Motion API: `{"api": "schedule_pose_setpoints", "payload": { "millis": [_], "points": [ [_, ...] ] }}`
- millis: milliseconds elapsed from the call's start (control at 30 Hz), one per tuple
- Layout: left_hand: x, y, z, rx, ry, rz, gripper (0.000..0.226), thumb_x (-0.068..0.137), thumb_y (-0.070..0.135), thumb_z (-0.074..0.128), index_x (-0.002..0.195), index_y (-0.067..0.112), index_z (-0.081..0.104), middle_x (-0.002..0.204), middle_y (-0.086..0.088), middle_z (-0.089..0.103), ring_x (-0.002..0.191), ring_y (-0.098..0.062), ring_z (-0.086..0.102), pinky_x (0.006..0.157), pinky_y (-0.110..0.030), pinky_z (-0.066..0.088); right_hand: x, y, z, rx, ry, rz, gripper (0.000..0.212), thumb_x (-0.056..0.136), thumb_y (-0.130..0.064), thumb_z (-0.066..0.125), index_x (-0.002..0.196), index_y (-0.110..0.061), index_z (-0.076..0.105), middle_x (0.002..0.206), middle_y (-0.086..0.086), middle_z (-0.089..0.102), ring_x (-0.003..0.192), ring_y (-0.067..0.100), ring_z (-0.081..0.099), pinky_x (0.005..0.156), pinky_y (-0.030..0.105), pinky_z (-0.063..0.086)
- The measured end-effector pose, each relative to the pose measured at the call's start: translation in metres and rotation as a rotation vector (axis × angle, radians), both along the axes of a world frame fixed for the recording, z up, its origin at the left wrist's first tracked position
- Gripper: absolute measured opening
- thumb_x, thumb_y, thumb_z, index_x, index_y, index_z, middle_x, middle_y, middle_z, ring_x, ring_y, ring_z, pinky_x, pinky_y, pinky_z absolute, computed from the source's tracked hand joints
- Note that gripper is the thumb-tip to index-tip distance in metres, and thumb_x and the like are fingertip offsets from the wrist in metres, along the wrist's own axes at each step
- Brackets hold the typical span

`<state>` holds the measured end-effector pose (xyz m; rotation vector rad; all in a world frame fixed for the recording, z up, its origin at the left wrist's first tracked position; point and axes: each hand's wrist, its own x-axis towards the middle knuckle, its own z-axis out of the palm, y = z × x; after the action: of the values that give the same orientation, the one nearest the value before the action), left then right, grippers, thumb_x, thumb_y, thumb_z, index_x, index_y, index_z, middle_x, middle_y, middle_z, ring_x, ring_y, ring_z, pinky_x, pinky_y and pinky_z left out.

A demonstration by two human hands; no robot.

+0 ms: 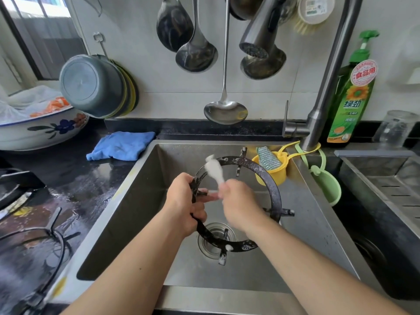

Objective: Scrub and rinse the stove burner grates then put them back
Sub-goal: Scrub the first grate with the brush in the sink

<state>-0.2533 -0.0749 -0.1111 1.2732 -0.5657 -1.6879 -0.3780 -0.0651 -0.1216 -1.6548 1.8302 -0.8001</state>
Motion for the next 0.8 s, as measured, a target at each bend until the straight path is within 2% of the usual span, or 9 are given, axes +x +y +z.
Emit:
{"api": "schedule_pose_setpoints", "payload": {
  "millis": [67,167,267,333,500,633,800],
  "points": [
    [-0.002,-0.001,0.0,-0.005,-0.017,0.004,0.022,0.091,0.027,0.038,0.084,0.007,0.048,0.099,-0.03,0.074,0.036,-0.011,0.016,0.035,-0.02,0.019,-0.007,-0.007,-0.003,-0.025,-0.195,-0.169,0.032,0.107,-0.032,0.033,0.088,-0.017,0.055,0.082,0.002,0.054,0.072,0.022,0.05,0.064,0.031,0.038],
    [-0.006,0.0,0.0,-0.004,-0.035,0.001,0.023,0.091,0.028,0.039,0.085,0.007,0.048,0.1,-0.03,0.074,0.036,-0.012,0.015,0.037,-0.02,0.018,-0.002,-0.009,-0.013,-0.013,-0.43,-0.288,0.033,0.105,-0.037,0.031,0.085,-0.019,0.051,0.091,0.006,0.056,0.079,0.026,0.051,0.074,0.04,0.045],
    [-0.008,0.001,-0.001,-0.001,-0.041,-0.001,0.022,0.091,0.027,0.04,0.088,0.007,0.048,0.101,-0.031,0.073,0.037,-0.012,0.015,0.038,-0.02,0.017,0.001,-0.007,-0.018,-0.003,-0.452,-0.32,0.033,0.105,-0.038,0.029,0.087,-0.021,0.051,0.095,0.007,0.057,0.083,0.027,0.054,0.082,0.05,0.053],
    [-0.009,0.0,-0.002,0.003,-0.035,0.004,0.021,0.09,0.027,0.041,0.089,0.007,0.048,0.098,-0.031,0.074,0.038,-0.012,0.014,0.038,-0.02,0.017,-0.002,-0.01,-0.018,-0.034,-0.482,-0.355,0.033,0.106,-0.037,0.029,0.085,-0.022,0.05,0.095,0.006,0.057,0.083,0.027,0.053,0.085,0.051,0.053],
    [-0.011,-0.001,-0.004,0.007,-0.021,0.008,0.02,0.089,0.026,0.041,0.094,0.007,0.047,0.098,-0.031,0.074,0.039,-0.012,0.014,0.037,-0.02,0.018,-0.003,-0.011,-0.022,-0.049,-0.535,-0.406,0.03,0.106,-0.028,0.03,0.084,-0.021,0.049,0.09,0.006,0.055,0.076,0.024,0.048,0.073,0.041,0.043],
    [-0.01,-0.001,-0.006,0.009,-0.027,0.005,0.02,0.091,0.026,0.04,0.095,0.007,0.046,0.1,-0.032,0.073,0.036,-0.012,0.015,0.037,-0.018,0.019,0.0,-0.012,-0.022,0.017,-0.486,-0.298,0.023,0.1,-0.018,0.034,0.084,-0.016,0.051,0.085,0.005,0.054,0.075,0.024,0.049,0.067,0.038,0.04],
    [-0.002,-0.009,-0.011,0.047,-0.109,0.039,0.024,0.092,0.026,0.039,0.099,0.005,0.047,0.091,-0.029,0.075,0.035,-0.012,0.016,0.038,-0.018,0.019,-0.005,-0.009,-0.014,0.025,-0.305,0.008,0.031,0.103,-0.023,0.04,0.077,-0.016,0.055,0.066,0.0,0.048,0.061,0.02,0.042,0.062,0.035,0.035]
  ]
}}
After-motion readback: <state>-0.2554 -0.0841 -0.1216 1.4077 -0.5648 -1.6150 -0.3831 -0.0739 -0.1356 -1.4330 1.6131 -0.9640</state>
